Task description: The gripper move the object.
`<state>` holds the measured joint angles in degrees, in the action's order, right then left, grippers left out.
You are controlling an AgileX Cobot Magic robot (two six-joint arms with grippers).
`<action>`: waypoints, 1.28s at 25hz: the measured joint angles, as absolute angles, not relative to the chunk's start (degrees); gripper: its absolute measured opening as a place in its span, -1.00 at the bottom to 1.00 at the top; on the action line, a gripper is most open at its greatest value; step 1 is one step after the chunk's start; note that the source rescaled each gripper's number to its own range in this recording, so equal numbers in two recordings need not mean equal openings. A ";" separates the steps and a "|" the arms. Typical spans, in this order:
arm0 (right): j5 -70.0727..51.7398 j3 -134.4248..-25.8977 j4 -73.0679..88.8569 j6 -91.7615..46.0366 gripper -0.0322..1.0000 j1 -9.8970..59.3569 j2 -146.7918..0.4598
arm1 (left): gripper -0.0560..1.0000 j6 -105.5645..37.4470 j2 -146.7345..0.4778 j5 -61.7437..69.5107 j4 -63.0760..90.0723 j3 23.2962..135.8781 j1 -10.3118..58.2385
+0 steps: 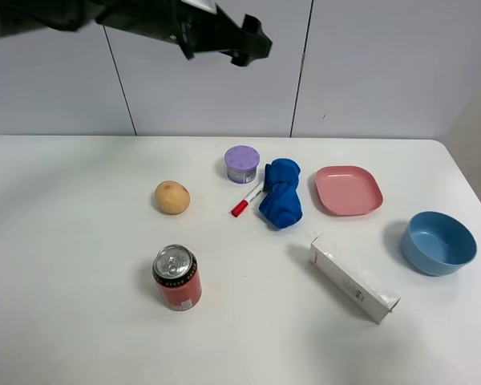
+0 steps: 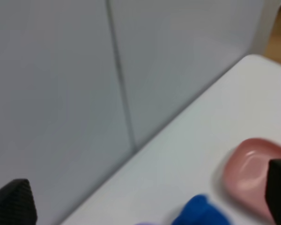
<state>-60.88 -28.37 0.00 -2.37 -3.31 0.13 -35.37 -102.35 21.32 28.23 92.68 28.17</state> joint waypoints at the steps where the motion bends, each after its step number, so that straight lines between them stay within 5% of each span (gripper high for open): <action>1: -60.88 -28.37 0.00 -2.37 1.00 -3.31 0.13 | 0.99 -34.55 -100.53 23.51 24.52 92.68 26.99; 12: -60.88 -28.37 0.00 -2.37 1.00 -3.31 0.13 | 0.99 -19.39 -80.64 43.44 1.20 89.64 10.95; 22: -60.88 -28.37 0.00 -2.37 1.00 -3.31 0.13 | 1.00 -13.95 -44.26 45.23 0.00 56.66 -0.86; 32: -60.88 -28.37 0.00 -2.37 1.00 -3.31 0.13 | 1.00 -4.28 -12.97 58.18 0.00 35.63 -1.75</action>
